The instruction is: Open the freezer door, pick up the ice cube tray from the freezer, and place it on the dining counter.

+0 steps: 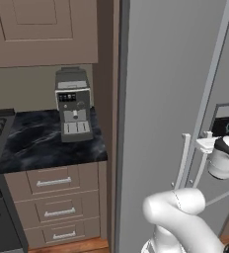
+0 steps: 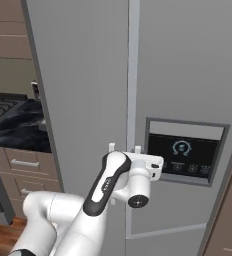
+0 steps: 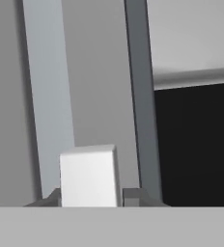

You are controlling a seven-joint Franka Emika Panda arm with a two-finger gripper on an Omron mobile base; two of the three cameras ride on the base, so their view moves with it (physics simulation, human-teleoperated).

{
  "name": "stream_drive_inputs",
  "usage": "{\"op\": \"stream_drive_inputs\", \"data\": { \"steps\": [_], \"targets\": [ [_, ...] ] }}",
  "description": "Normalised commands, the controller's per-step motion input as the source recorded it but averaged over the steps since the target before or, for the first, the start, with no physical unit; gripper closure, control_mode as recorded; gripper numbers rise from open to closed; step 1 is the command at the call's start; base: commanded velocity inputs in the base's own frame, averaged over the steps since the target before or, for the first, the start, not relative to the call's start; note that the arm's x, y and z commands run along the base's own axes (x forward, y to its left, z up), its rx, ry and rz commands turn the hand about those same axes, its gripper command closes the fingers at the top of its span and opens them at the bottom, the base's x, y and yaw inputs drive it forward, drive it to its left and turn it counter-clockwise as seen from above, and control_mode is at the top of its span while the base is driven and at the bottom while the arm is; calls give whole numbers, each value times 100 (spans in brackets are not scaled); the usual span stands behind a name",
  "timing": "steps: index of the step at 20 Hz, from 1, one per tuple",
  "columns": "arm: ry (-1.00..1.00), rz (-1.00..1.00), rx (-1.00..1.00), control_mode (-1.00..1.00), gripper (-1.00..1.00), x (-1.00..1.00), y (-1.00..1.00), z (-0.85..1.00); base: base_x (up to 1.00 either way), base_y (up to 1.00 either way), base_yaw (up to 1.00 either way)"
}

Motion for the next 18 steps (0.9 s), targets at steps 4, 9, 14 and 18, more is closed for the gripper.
{"op": "stream_drive_inputs", "data": {
  "steps": [4,9,14,18],
  "targets": [
    [0,0,0,-100,100,-11,-2,0,0,0,0],
    [0,0,0,-100,100,-24,-18,1,0,0,0],
    [0,0,0,-100,100,-32,-34,1,0,0,0],
    [0,0,0,-100,100,-34,-35,2,0,0,0]
  ]
}}
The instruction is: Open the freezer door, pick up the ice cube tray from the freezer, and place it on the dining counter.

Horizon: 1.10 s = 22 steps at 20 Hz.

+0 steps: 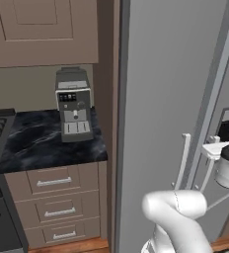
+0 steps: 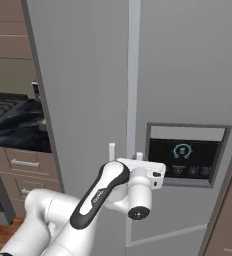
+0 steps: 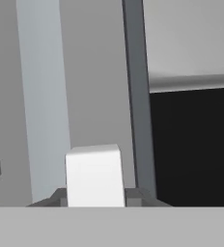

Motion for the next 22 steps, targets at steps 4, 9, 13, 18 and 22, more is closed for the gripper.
{"op": "stream_drive_inputs", "data": {
  "steps": [4,9,13,18,22],
  "targets": [
    [0,0,0,-100,100,-36,-38,2,0,0,0],
    [0,0,0,-100,100,-37,-39,3,0,0,0],
    [0,0,0,-100,100,-37,-42,3,0,0,0],
    [0,0,0,-100,100,-38,-44,2,0,0,0],
    [0,0,0,-100,100,-39,-46,1,0,0,0]
  ]
}}
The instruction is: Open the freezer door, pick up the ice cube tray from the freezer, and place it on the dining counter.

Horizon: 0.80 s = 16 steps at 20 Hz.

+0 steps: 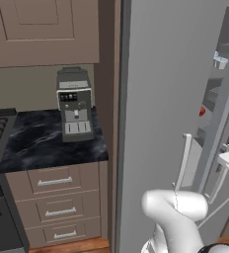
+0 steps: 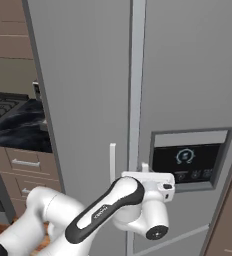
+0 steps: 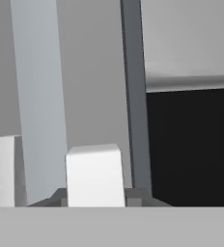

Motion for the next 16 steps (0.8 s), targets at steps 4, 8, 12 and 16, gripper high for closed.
{"op": "stream_drive_inputs", "data": {
  "steps": [4,8,12,16],
  "targets": [
    [0,0,0,-100,100,-36,-46,0,0,0,0],
    [0,0,0,-100,100,-36,-47,0,0,0,0],
    [0,0,0,-100,100,-36,-51,0,0,0,0],
    [0,0,0,-100,100,-34,-53,0,0,0,0]
  ]
}}
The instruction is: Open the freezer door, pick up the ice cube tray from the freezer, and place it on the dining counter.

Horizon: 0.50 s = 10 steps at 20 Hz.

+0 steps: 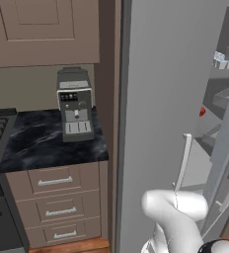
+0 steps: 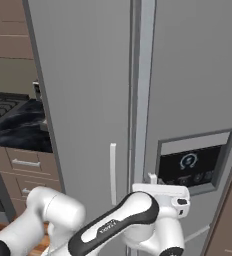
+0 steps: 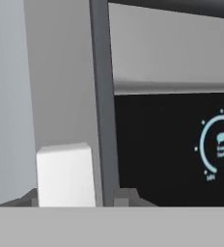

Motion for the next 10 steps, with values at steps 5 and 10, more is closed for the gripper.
{"op": "stream_drive_inputs", "data": {
  "steps": [5,10],
  "targets": [
    [0,0,0,-100,100,-34,-51,0,0,0,0],
    [0,0,0,-100,100,-32,-47,0,0,0,0]
  ]
}}
